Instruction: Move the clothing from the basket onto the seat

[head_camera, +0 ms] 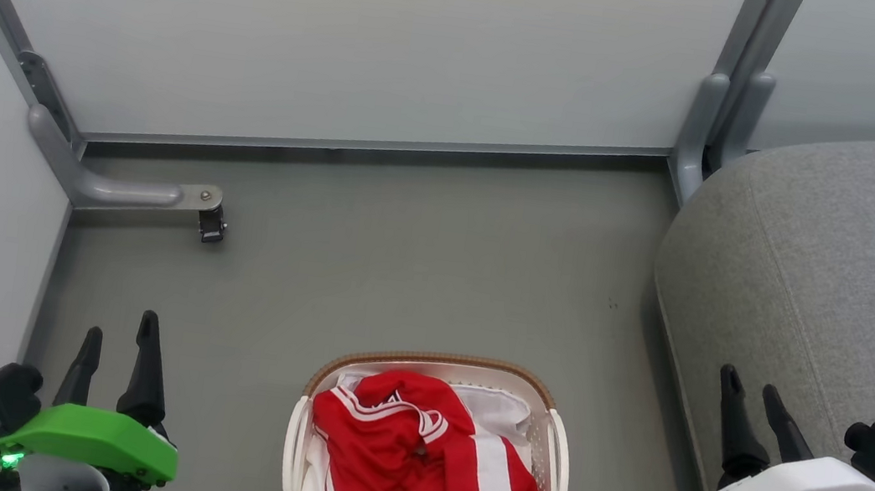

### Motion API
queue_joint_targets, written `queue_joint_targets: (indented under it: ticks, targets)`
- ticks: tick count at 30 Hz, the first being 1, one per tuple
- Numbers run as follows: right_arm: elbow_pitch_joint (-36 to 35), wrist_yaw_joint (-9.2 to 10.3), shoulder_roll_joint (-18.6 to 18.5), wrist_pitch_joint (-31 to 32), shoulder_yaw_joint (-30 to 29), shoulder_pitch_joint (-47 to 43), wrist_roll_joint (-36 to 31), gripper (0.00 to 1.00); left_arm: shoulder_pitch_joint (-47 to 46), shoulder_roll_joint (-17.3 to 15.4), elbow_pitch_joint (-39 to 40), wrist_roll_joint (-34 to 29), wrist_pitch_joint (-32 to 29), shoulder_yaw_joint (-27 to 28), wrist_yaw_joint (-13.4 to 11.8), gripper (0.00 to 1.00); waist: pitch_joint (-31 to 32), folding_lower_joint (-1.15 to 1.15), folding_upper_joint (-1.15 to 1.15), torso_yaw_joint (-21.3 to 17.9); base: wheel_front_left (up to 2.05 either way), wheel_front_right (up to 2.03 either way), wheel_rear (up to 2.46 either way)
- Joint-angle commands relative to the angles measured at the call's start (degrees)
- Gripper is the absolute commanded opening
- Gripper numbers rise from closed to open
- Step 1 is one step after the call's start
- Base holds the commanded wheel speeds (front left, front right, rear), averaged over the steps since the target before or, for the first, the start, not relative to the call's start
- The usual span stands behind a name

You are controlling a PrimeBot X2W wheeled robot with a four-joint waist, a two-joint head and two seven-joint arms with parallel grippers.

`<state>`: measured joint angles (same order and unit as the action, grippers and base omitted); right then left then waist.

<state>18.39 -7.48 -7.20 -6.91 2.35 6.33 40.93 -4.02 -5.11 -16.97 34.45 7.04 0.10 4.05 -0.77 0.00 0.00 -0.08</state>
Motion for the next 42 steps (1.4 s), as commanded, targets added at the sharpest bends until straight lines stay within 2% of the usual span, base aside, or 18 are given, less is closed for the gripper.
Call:
queue_joint_targets:
  ticks: [1,19,42]
  targets:
    - [-0.1,-0.02,-0.4,-0.7,-0.2,0.7,-2.4,1.0,0.3,-0.8,0.5,-2.3,0.6,-0.2,-0.3,1.0,0.0,0.0,0.0,0.0,0.0,0.0,0.0]
    - [0.0,-0.02,-0.1,-3.4,2.0,0.1,-14.7,1.0,1.9,-0.2,-0.3,-12.8,3.3,-0.9,-1.6,1.0,0.1,0.0,0.0,0.0,0.0,0.0,0.0]
    - [3.1,-0.01,-0.2,-6.3,3.3,0.4,-24.8,1.0,3.0,1.1,-2.2,-23.3,6.1,1.4,0.4,1.0,0.2,0.0,0.0,0.1,0.0,0.0,0.0]
